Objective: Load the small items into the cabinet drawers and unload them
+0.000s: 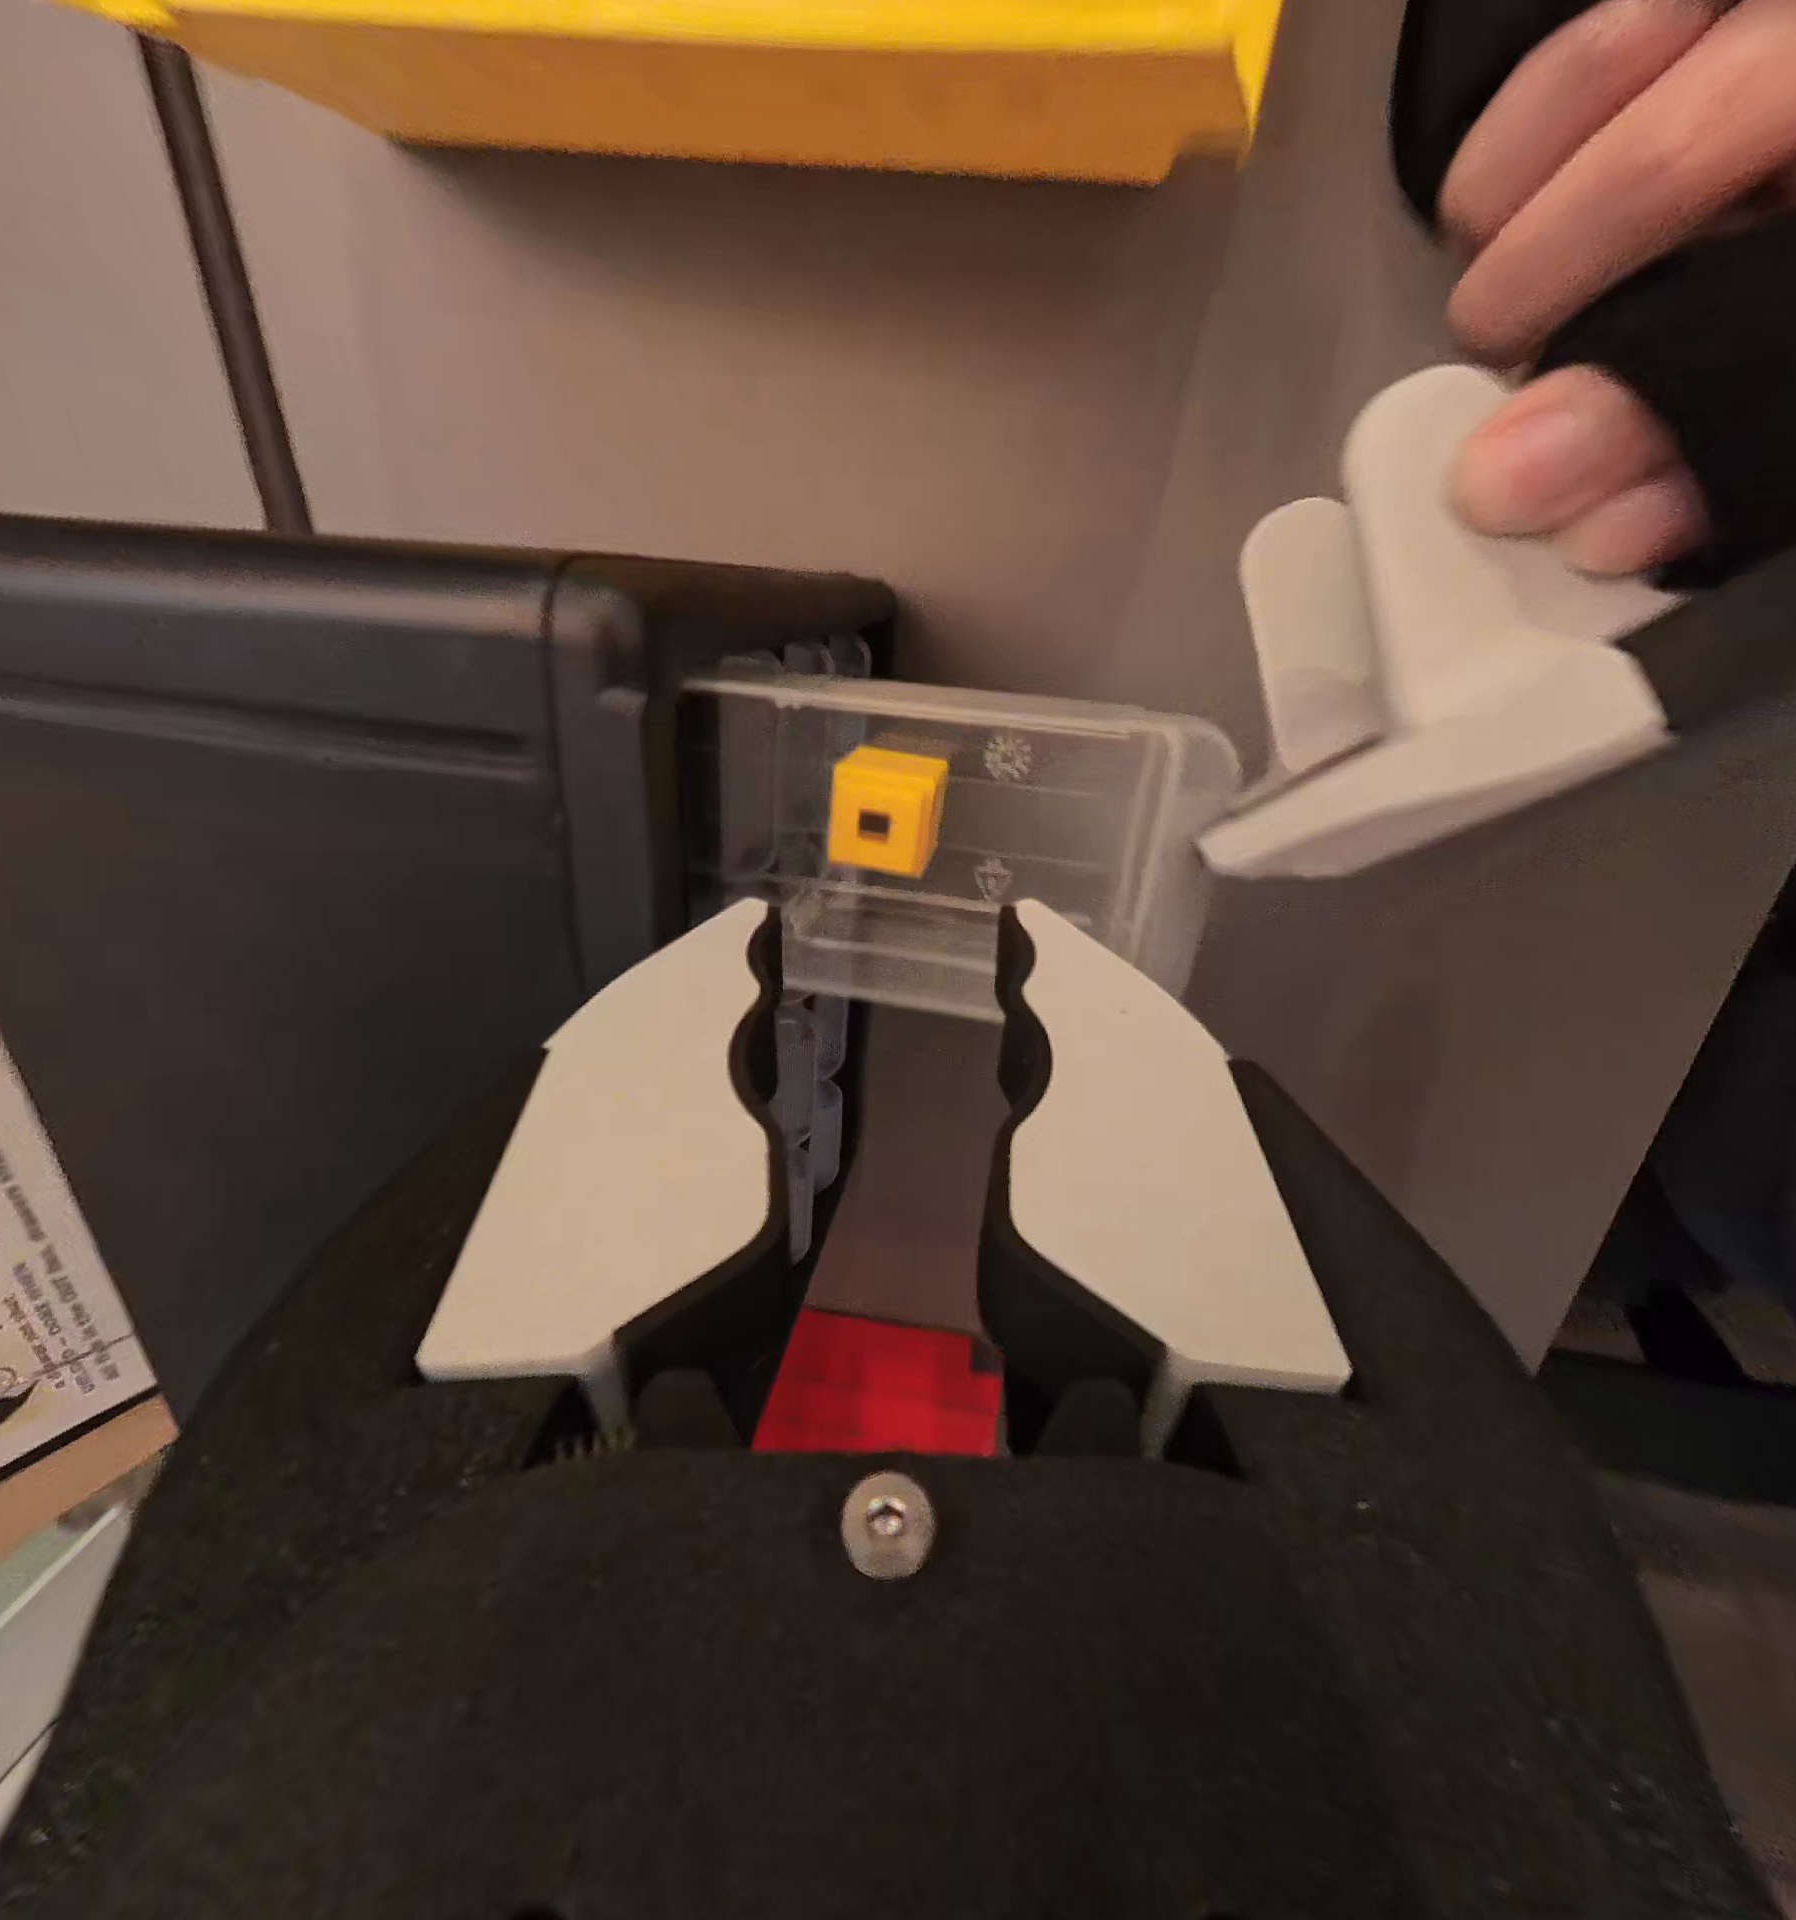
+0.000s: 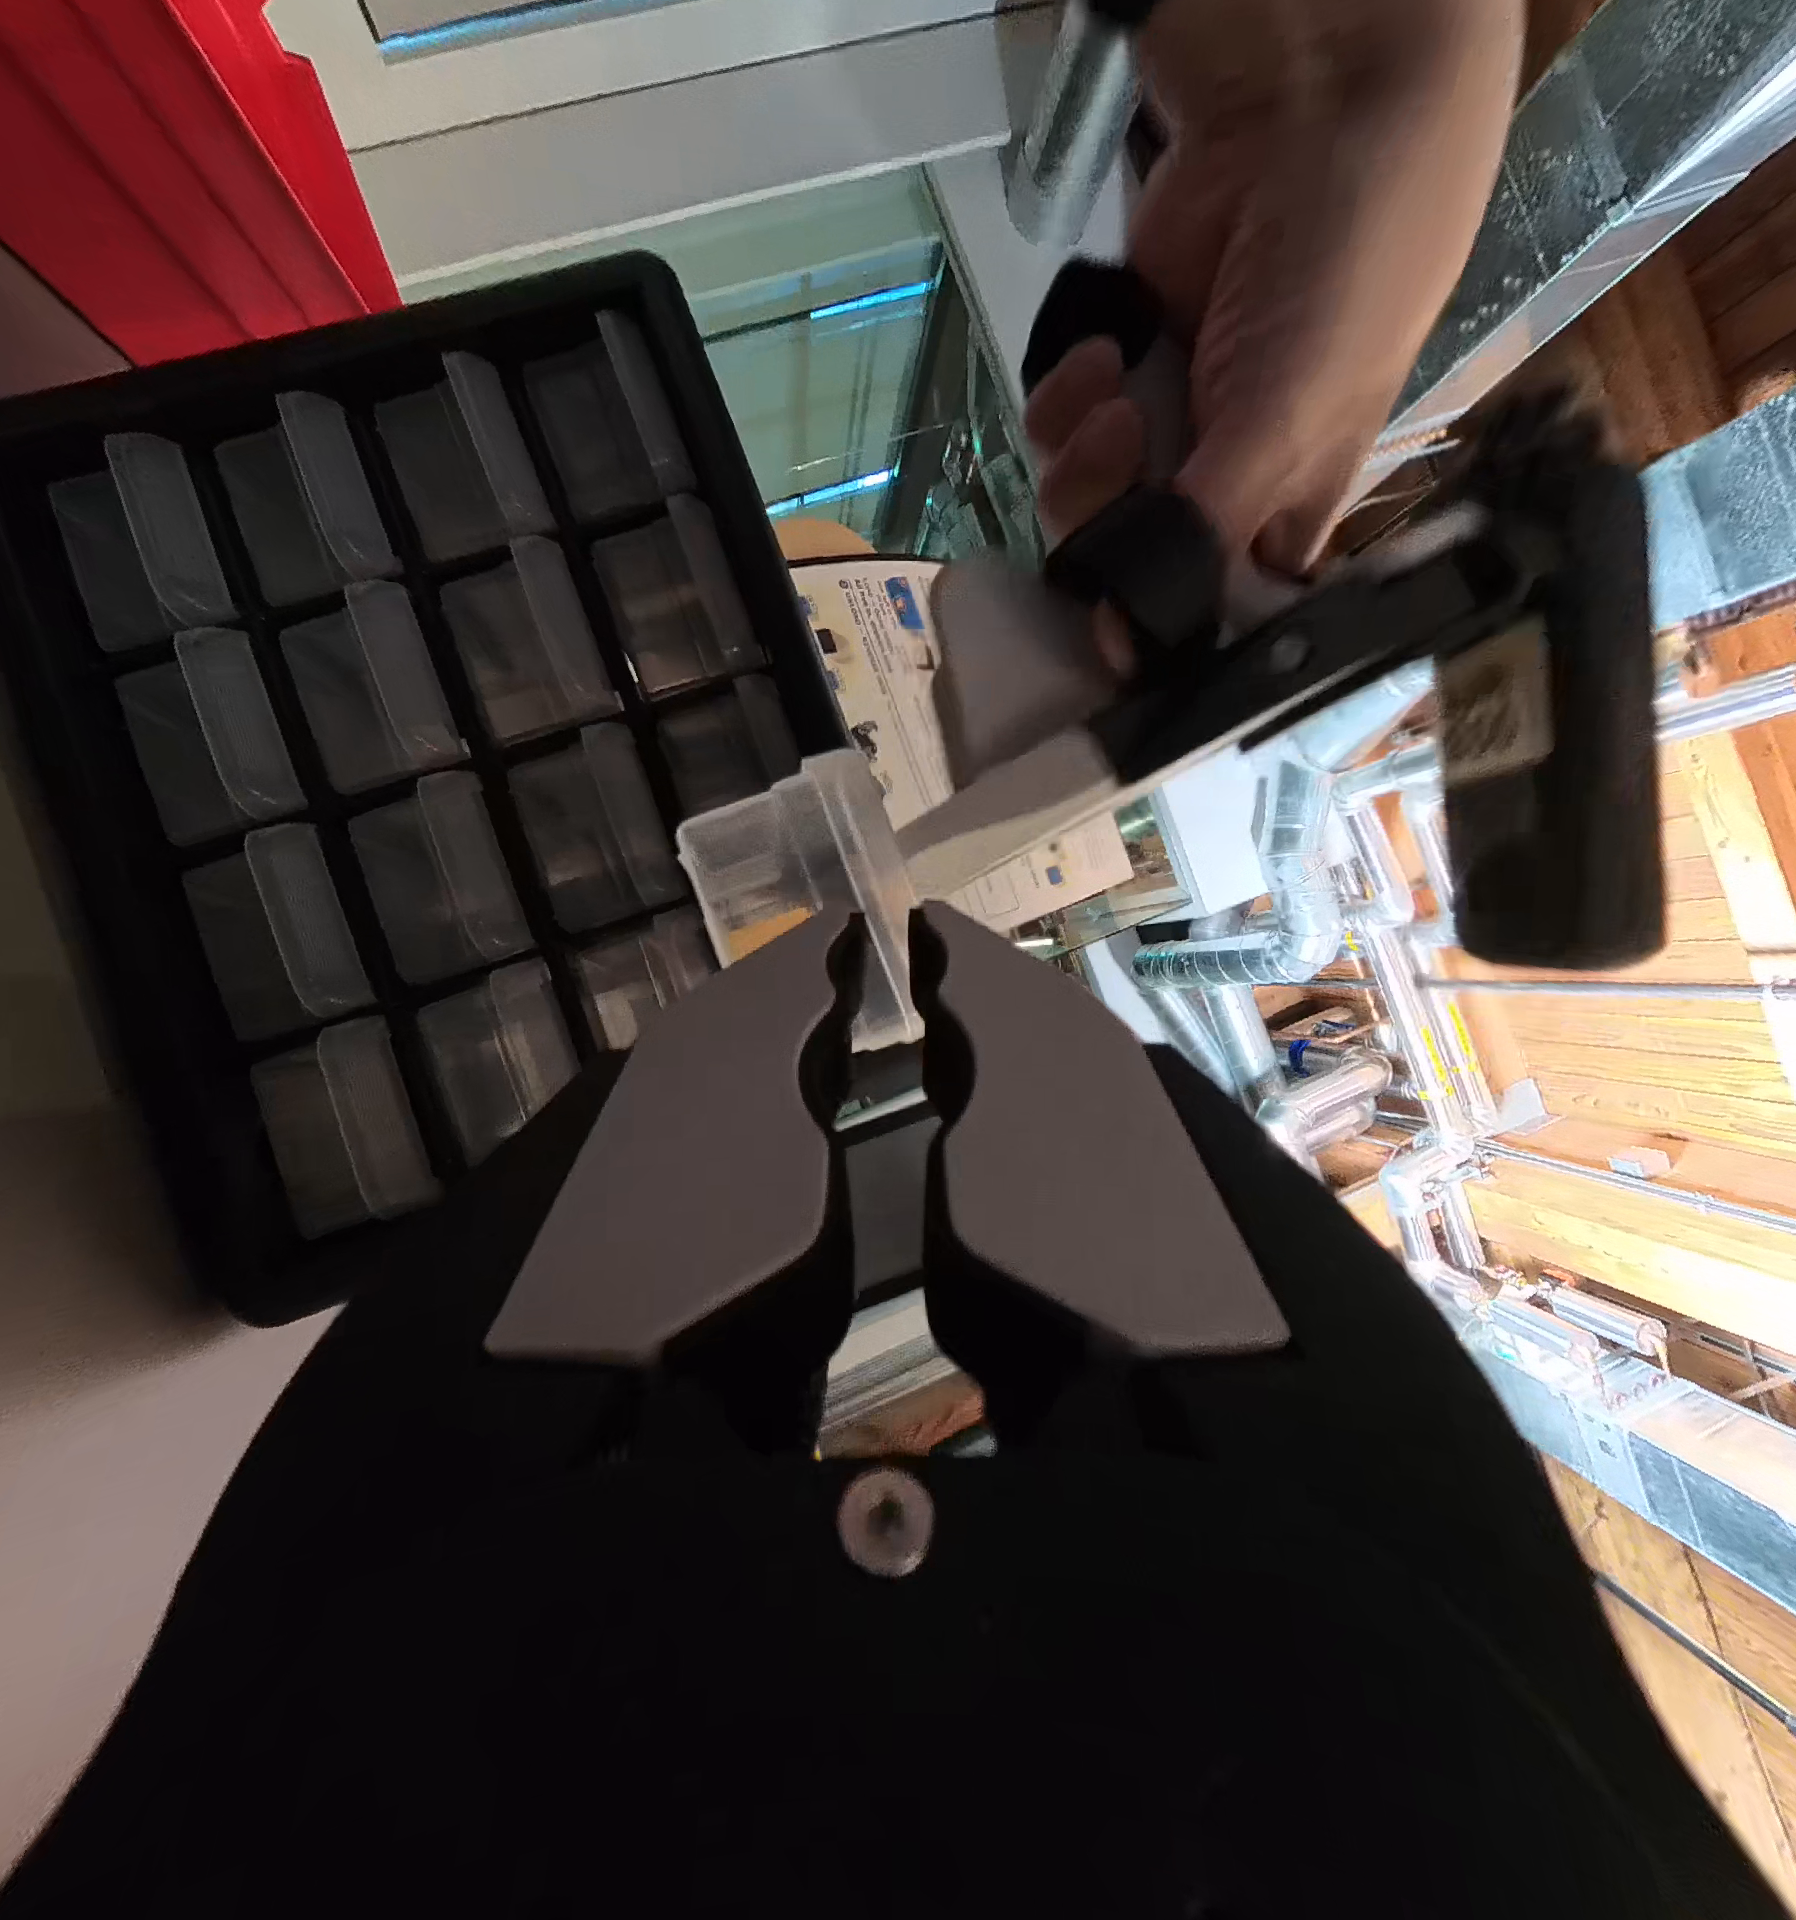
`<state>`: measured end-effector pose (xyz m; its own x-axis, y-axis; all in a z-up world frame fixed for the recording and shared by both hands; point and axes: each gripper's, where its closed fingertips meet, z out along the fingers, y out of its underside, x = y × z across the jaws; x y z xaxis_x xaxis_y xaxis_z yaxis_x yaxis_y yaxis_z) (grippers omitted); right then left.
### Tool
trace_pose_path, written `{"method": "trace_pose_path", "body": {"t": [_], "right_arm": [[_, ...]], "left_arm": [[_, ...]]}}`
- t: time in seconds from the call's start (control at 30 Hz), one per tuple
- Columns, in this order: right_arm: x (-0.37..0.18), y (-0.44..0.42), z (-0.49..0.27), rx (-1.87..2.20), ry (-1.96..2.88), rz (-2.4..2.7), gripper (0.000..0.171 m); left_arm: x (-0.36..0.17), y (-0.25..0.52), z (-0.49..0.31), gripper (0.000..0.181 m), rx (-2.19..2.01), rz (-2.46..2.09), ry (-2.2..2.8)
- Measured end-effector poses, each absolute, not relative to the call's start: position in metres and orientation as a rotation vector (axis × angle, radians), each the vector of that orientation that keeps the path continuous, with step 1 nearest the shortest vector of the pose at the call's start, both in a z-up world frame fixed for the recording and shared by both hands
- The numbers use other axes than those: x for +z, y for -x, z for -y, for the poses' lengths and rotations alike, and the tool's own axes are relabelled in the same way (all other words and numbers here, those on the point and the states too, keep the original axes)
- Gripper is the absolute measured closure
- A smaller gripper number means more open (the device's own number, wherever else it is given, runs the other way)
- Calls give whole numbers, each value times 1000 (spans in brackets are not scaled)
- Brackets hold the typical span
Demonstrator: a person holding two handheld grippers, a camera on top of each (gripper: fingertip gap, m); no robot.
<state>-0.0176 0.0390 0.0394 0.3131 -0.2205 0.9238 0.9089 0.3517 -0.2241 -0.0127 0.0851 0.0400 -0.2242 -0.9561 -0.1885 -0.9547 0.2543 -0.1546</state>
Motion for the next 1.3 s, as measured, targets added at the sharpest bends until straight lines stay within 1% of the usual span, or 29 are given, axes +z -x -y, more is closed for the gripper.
{"method": "trace_pose_path", "body": {"t": [0.13,0.23,0.43,0.6,0.77,0.83,0.93,1.03,1.13,1.3], "right_arm": [[36,11,-52,-917,941,928,162],[37,9,-64,-923,967,910,162],[37,-4,-99,-936,1066,863,160],[31,-8,-118,-964,1102,873,149],[30,-10,-126,-962,1123,864,147],[27,-10,-129,-949,1160,869,141],[30,-3,-114,-949,1091,867,143],[6,14,-103,-876,1081,979,148],[-8,11,-115,-999,1090,1011,152],[-8,-8,-136,-1060,1172,925,156]], "left_arm": [[81,38,-83,144,-200,-2055,1725],[95,77,-87,145,-272,-1855,1716],[104,152,-85,149,-446,-1521,1700],[109,199,-105,151,-548,-1301,1680],[120,220,-124,155,-678,-1178,1661],[118,225,-128,155,-684,-1172,1668],[118,234,-135,155,-656,-1146,1676],[119,251,-142,155,-627,-1097,1690],[116,278,-159,155,-547,-995,1746],[108,316,-181,155,-474,-858,1832]]}}
